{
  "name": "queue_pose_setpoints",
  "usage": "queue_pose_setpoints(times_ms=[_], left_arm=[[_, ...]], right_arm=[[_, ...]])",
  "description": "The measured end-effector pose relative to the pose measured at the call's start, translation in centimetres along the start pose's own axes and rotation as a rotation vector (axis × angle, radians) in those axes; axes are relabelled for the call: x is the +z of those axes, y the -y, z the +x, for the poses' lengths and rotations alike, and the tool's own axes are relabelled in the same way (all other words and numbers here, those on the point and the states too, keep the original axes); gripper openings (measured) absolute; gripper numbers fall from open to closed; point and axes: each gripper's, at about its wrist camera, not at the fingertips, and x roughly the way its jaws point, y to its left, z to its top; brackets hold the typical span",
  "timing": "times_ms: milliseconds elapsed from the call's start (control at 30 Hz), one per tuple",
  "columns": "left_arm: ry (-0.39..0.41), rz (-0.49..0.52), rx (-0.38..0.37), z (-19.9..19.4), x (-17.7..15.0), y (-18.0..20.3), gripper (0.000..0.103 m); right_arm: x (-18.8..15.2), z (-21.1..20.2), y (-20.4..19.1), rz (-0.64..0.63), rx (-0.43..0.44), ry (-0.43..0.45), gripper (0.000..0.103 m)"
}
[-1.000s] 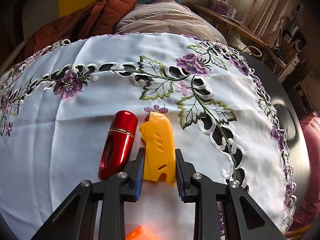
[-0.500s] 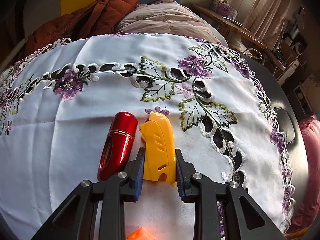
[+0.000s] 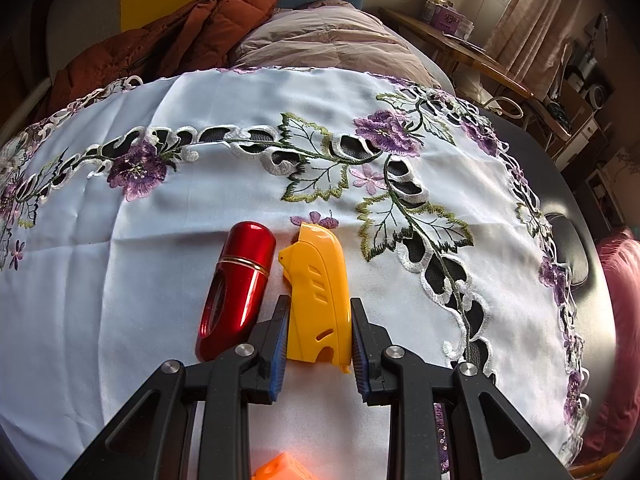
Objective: Organize rigid objects
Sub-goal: 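Drop the brown peg piece into the tray with the left tool while the right holds the yellow piece, then carry the yellow piece into the tray and open the right tool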
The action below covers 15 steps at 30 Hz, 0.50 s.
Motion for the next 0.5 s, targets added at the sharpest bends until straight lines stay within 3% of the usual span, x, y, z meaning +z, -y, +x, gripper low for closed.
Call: queue_pose_setpoints(times_ms=[500], left_arm=[[-0.013,-0.031,0.031,-1.4,-2.2,-1.3,0.062]], right_arm=[[-0.1,-0.1,0.3,0.025,0.013,0.001,0.027]])
